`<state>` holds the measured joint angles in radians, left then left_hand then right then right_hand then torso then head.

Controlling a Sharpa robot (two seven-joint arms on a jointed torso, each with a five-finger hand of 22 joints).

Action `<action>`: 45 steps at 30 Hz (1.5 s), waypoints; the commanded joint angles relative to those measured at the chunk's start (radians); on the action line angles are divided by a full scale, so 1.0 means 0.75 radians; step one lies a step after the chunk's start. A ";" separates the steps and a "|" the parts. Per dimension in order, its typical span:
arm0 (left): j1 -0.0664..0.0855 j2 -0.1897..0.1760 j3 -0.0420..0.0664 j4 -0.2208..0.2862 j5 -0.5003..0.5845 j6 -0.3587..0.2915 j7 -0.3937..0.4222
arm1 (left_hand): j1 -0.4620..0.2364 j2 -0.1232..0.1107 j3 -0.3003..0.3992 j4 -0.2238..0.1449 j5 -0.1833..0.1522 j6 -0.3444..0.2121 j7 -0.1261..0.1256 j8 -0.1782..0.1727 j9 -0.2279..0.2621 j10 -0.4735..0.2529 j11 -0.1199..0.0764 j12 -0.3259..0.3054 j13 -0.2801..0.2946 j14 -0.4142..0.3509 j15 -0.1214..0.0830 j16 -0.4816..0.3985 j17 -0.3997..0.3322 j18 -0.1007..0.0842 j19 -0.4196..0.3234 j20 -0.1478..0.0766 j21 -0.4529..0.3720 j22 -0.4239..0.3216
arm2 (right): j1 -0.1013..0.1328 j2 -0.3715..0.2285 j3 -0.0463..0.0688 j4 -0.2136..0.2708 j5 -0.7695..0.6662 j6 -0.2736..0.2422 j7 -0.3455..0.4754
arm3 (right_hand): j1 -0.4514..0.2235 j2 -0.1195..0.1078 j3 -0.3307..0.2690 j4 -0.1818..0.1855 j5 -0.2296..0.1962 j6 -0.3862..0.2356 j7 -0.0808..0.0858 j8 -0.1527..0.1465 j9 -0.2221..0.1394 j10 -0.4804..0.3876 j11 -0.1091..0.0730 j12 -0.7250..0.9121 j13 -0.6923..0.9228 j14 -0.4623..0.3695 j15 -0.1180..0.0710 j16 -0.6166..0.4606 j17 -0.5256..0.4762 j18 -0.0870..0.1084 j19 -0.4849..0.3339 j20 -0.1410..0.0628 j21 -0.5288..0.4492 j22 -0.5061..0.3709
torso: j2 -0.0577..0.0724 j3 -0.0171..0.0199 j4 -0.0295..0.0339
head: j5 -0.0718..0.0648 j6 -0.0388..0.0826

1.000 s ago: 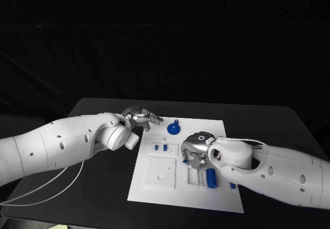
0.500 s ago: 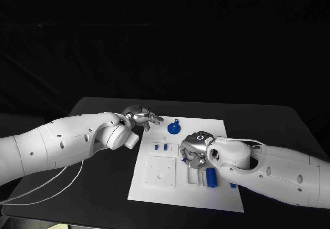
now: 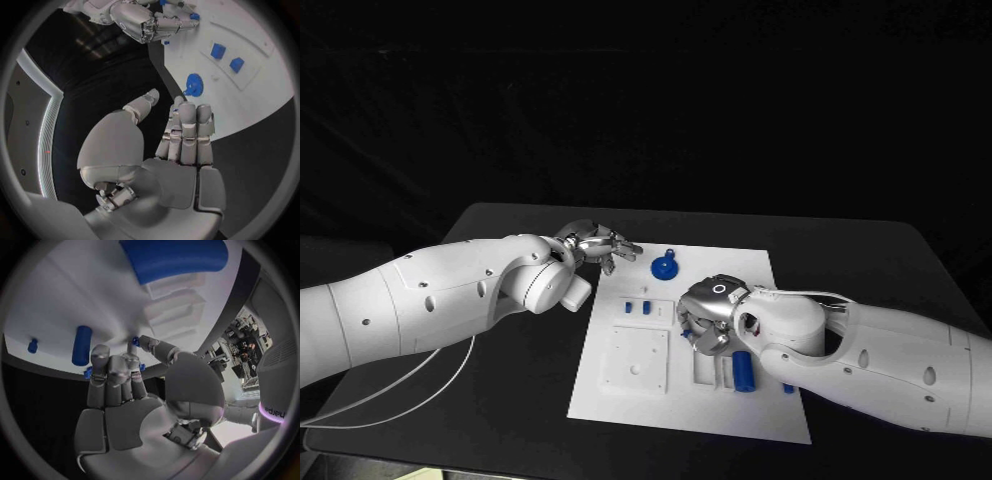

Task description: Assemble the parts on the task board

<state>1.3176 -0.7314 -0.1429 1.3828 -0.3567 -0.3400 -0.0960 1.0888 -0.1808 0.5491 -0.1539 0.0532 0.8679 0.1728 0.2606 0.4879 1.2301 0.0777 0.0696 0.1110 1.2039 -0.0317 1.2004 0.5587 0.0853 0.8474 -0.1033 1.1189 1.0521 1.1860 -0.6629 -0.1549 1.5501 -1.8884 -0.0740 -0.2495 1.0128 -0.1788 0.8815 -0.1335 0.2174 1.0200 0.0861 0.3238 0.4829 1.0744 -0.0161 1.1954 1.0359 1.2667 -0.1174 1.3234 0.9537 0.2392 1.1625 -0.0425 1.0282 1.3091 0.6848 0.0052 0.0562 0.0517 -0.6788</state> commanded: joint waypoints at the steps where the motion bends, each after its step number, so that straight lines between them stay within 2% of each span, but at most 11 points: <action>1: 0.001 0.001 0.001 0.005 -0.009 0.017 0.011 | -0.002 0.010 0.002 -0.009 -0.001 -0.011 -0.003 0.006 -0.001 -0.004 0.006 0.002 -0.002 0.008 -0.001 -0.006 0.000 0.052 0.004 -0.035 -0.005 -0.002 | -0.020 -0.001 -0.019 -0.010 -0.042 0.097 -0.022 | -0.025 0.029 0.003 -0.029 0.050 0.020 0.012 0.010 -0.014 0.014 0.002 -0.002 0.004 0.015 -0.001 -0.010 0.005 0.030 -0.002 0.004 0.011 0.023 | 0.000 0.0000 0.0001 | -0.001 0.000; 3: 0.001 0.001 0.001 0.005 -0.009 0.017 0.012 | -0.002 0.010 0.001 -0.009 -0.001 -0.012 -0.003 0.006 -0.002 -0.003 0.005 0.002 -0.002 0.008 -0.001 -0.006 0.000 0.052 0.004 -0.035 -0.005 -0.002 | -0.020 0.001 -0.020 -0.010 -0.052 0.079 -0.027 | -0.039 0.037 0.006 -0.043 0.077 0.027 0.010 0.013 -0.012 0.021 -0.001 -0.002 0.004 0.020 -0.003 -0.010 0.008 0.030 0.002 0.002 0.015 0.022 | 0.000 -0.0001 -0.0002 | -0.002 0.000; 9: 0.001 0.000 0.001 0.007 -0.011 0.018 0.014 | -0.003 0.010 0.001 -0.009 -0.001 -0.014 -0.002 0.005 -0.002 -0.003 0.005 0.003 -0.002 0.008 -0.001 -0.006 0.000 0.052 0.004 -0.035 -0.006 -0.002 | -0.020 0.003 -0.020 -0.005 -0.073 0.057 -0.034 | -0.077 0.047 0.002 -0.091 0.220 0.048 0.000 0.024 -0.004 0.051 -0.011 -0.002 0.008 0.030 -0.013 -0.010 0.022 0.030 0.025 -0.007 0.024 0.017 | 0.000 0.0000 0.0000 | -0.003 -0.003; 13: 0.001 -0.001 0.001 0.007 -0.011 0.019 0.014 | -0.004 0.010 0.001 -0.009 -0.001 -0.014 -0.002 0.005 -0.003 -0.002 0.005 0.003 -0.002 0.008 -0.001 -0.006 0.000 0.052 0.005 -0.035 -0.006 -0.002 | -0.020 0.003 -0.020 -0.005 -0.080 0.040 -0.039 | -0.085 0.047 -0.002 -0.103 0.257 0.055 -0.004 0.027 0.000 0.063 -0.014 -0.002 0.010 0.033 -0.017 -0.012 0.026 0.030 0.032 -0.011 0.026 0.015 | 0.000 -0.0003 0.0006 | -0.004 -0.004; 22: 0.001 -0.001 0.001 0.008 -0.012 0.025 0.017 | -0.005 0.010 0.001 -0.010 -0.001 -0.016 -0.001 0.005 -0.003 -0.002 0.005 0.003 -0.002 0.008 -0.001 -0.006 0.001 0.052 0.005 -0.035 -0.006 -0.003 | -0.020 0.000 -0.020 -0.003 -0.090 -0.004 -0.058 | -0.089 0.044 -0.005 -0.104 0.259 0.058 -0.005 0.029 0.001 0.066 -0.015 -0.002 0.011 0.034 -0.017 -0.013 0.027 0.030 0.034 -0.011 0.026 0.015 | 0.000 -0.0007 0.0006 | -0.005 -0.003; 31: 0.000 -0.005 0.001 0.011 -0.012 0.038 0.029 | -0.009 0.012 0.000 -0.012 -0.001 -0.012 -0.002 0.009 -0.004 0.008 0.003 0.008 0.000 0.009 -0.004 -0.006 0.001 0.052 0.006 -0.035 -0.007 -0.003 | -0.020 -0.027 -0.019 0.031 -0.089 -0.111 -0.104 | -0.088 0.040 -0.005 -0.106 0.255 0.065 -0.008 0.032 0.004 0.073 -0.018 -0.001 0.013 0.035 -0.020 -0.014 0.029 0.030 0.038 -0.013 0.026 0.014 | 0.000 -0.0003 0.0002 | -0.005 0.000; 37: -0.001 -0.012 0.001 0.018 -0.011 0.058 0.039 | -0.013 0.015 -0.001 -0.013 -0.001 -0.004 -0.007 0.015 -0.003 0.015 0.000 0.011 0.000 0.009 -0.006 -0.007 0.001 0.051 0.007 -0.036 -0.007 -0.003 | -0.021 -0.047 -0.015 0.058 -0.066 -0.169 -0.128 | -0.087 0.035 0.000 -0.104 0.249 0.068 -0.009 0.033 0.005 0.077 -0.020 -0.002 0.013 0.036 -0.022 -0.016 0.031 0.030 0.040 -0.014 0.026 0.013 | 0.000 0.0002 0.0005 | -0.007 0.008; 39: -0.001 -0.015 0.001 0.021 -0.007 0.068 0.042 | -0.015 0.017 -0.001 -0.014 -0.001 0.001 -0.009 0.018 -0.003 0.020 -0.002 0.013 0.001 0.009 -0.007 -0.007 0.001 0.051 0.007 -0.037 -0.007 -0.003 | -0.020 -0.058 -0.004 0.073 -0.063 -0.179 -0.138 | -0.085 0.032 0.004 -0.102 0.245 0.069 -0.010 0.033 0.005 0.078 -0.020 -0.003 0.014 0.037 -0.023 -0.016 0.031 0.030 0.041 -0.014 0.025 0.012 | 0.000 0.0005 0.0001 | -0.007 0.010; 41: -0.002 -0.018 0.001 0.024 0.001 0.081 0.049 | -0.018 0.021 -0.002 -0.015 -0.001 0.010 -0.014 0.024 -0.002 0.027 -0.004 0.016 0.003 0.009 -0.010 -0.007 0.002 0.051 0.007 -0.038 -0.008 -0.003 | -0.020 -0.069 0.013 0.086 -0.047 -0.194 -0.147 | -0.085 0.029 0.007 -0.100 0.243 0.070 -0.010 0.033 0.006 0.079 -0.021 -0.004 0.014 0.037 -0.023 -0.017 0.032 0.030 0.042 -0.015 0.024 0.012 | 0.000 0.0000 -0.0012 | -0.009 0.013; 42: -0.003 -0.020 0.001 0.026 0.012 0.092 0.056 | -0.020 0.022 -0.003 -0.015 -0.001 0.014 -0.016 0.027 -0.001 0.031 -0.005 0.018 0.003 0.010 -0.011 -0.008 0.002 0.050 0.007 -0.039 -0.008 -0.003 | -0.020 -0.075 0.032 0.095 -0.044 -0.206 -0.155 | -0.084 0.026 0.010 -0.096 0.239 0.070 -0.011 0.033 0.006 0.080 -0.021 -0.005 0.014 0.037 -0.023 -0.018 0.032 0.030 0.042 -0.015 0.024 0.011 | 0.000 -0.0002 -0.0017 | -0.010 0.014; 45: -0.003 -0.020 0.001 0.032 0.032 0.110 0.067 | -0.024 0.027 -0.004 -0.017 -0.001 0.023 -0.020 0.033 -0.001 0.037 -0.008 0.020 0.005 0.009 -0.014 -0.009 0.002 0.049 0.007 -0.040 -0.008 -0.004 | -0.020 -0.084 0.071 0.105 -0.016 -0.220 -0.166 | -0.083 0.023 0.014 -0.093 0.234 0.070 -0.011 0.033 0.006 0.081 -0.021 -0.006 0.015 0.038 -0.024 -0.019 0.033 0.030 0.043 -0.015 0.023 0.011 | 0.000 -0.0015 -0.0023 | -0.015 0.025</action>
<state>1.3153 -0.7480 -0.1429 1.4013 -0.3564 -0.2985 -0.0759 1.0734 -0.1654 0.5462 -0.1621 0.0532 0.8770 0.1566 0.2800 0.4862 1.2530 0.0716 0.0785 0.1137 1.2115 -0.0394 1.2004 0.5587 0.0854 0.8515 -0.1038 1.1189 1.0505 1.1707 -0.7236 -0.1047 1.6245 -1.9245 -0.2021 -0.3444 0.9425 -0.1558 0.8877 -0.2040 0.3987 1.0519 0.0641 0.3398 0.4807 1.1260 -0.0322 1.1951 1.0453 1.2946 -0.1261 1.3146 0.9773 0.2376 1.1898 -0.0521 1.0451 1.3091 0.6849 0.0050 0.0551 0.0427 -0.6658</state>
